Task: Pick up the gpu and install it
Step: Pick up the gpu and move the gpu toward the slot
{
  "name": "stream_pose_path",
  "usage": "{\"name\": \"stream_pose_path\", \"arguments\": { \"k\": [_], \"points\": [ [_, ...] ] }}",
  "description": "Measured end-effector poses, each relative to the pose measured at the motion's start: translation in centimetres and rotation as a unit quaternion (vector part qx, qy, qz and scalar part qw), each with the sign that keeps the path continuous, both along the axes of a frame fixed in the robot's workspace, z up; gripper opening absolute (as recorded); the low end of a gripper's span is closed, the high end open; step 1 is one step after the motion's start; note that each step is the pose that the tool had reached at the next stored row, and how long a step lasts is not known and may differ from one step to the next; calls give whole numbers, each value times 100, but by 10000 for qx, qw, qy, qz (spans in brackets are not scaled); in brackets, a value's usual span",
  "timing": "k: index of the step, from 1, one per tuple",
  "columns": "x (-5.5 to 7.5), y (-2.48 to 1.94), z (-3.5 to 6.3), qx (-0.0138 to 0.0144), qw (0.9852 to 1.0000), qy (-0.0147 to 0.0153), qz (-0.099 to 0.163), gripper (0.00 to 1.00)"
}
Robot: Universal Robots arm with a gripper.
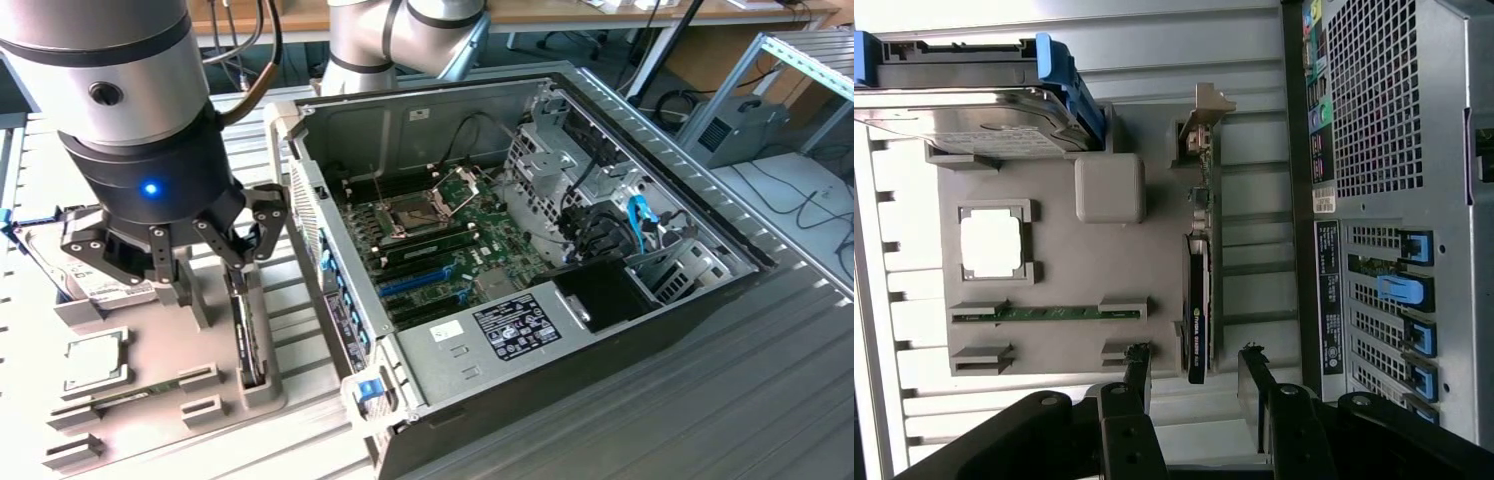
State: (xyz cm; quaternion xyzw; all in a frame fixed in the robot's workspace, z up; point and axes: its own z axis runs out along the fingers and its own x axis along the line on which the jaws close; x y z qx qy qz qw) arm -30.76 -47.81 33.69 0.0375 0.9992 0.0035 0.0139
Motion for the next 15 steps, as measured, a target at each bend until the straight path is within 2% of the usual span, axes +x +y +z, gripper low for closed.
{"name": "stream_pose_path", "arguments": {
  "k": [15],
  "points": [
    [0, 0, -30, 0, 10000, 0, 0, 48]
  ]
}}
